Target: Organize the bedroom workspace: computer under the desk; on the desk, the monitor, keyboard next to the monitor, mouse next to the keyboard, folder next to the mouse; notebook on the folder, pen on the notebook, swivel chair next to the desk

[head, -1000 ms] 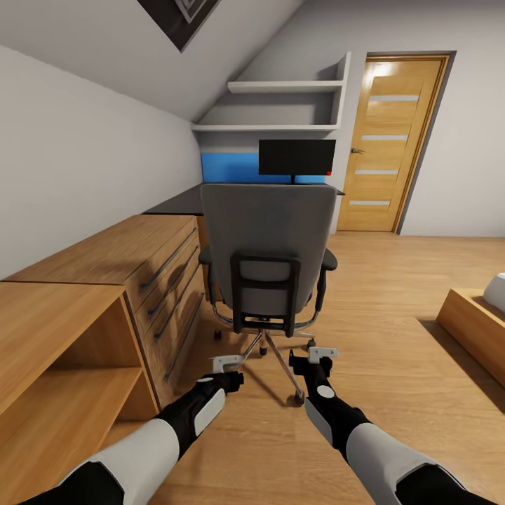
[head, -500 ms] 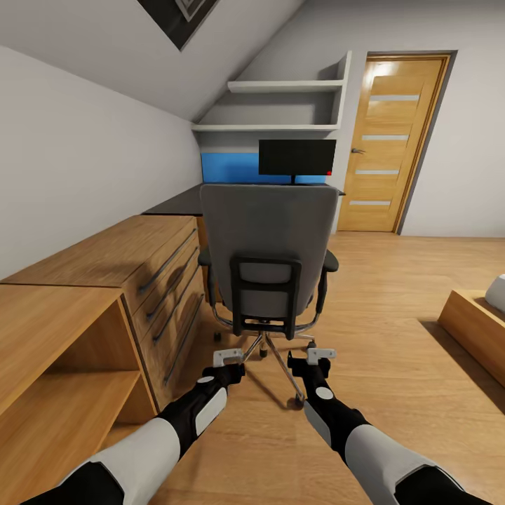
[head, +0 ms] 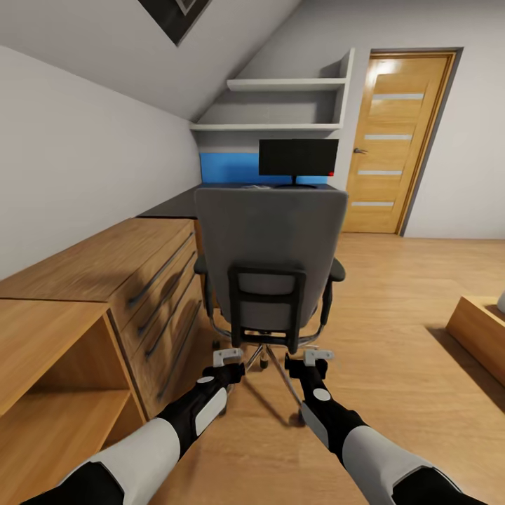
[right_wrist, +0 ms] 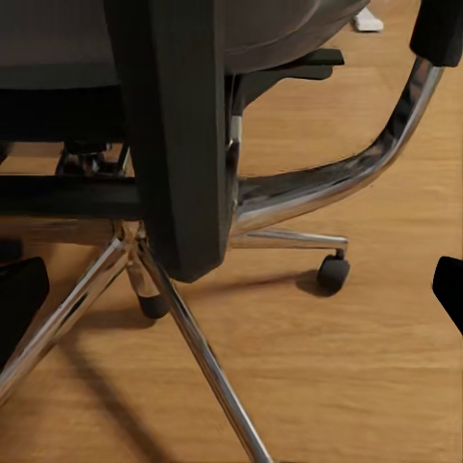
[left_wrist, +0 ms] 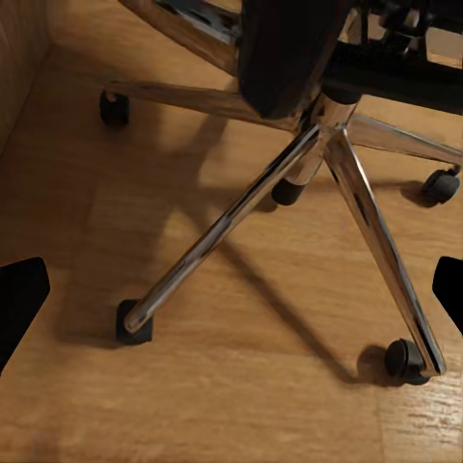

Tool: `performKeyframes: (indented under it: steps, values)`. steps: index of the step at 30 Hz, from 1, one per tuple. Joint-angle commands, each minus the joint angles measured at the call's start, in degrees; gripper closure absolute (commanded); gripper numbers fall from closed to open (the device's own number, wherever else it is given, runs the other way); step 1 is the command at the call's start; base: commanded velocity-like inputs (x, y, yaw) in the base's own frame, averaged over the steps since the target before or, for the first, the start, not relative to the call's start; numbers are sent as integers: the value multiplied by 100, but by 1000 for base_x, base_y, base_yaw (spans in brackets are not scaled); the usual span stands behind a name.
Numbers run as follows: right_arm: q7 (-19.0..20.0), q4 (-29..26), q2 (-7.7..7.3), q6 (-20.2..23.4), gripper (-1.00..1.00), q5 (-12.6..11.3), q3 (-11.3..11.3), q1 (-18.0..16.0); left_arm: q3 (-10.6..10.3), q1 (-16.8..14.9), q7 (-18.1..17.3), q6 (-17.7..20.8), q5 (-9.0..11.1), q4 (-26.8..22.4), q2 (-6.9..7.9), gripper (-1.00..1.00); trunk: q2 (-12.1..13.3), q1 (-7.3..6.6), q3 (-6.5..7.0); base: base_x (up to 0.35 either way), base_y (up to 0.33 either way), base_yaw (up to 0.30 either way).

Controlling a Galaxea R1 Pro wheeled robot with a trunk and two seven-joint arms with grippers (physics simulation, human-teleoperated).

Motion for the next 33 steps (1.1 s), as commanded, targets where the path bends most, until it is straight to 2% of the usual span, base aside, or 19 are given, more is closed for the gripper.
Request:
performKeyframes:
  steps: [1, 12, 24, 33]
  values:
    - [-29, 4, -1, -23, -100, -54, 50, 0, -48, -4, 50, 21, 34, -12, 5, -100, -2, 1, -6, 175, 0, 0]
    - [-26, 2, 0, -30, -100, -54, 48, 19, -87, -4, 50, 21, 26, -12, 5, -100, -2, 1, -6, 112, 0, 0]
    - [-29, 2, 0, -31, -100, -54, 45, 20, -127, -4, 50, 21, 28, -12, 5, -100, -2, 1, -6, 299, -8, 0]
    - [-38, 2, 0, -31, -100, -54, 45, 20, -127, -2, 50, 21, 29, -12, 5, -100, -2, 1, 6, 314, -131, -42]
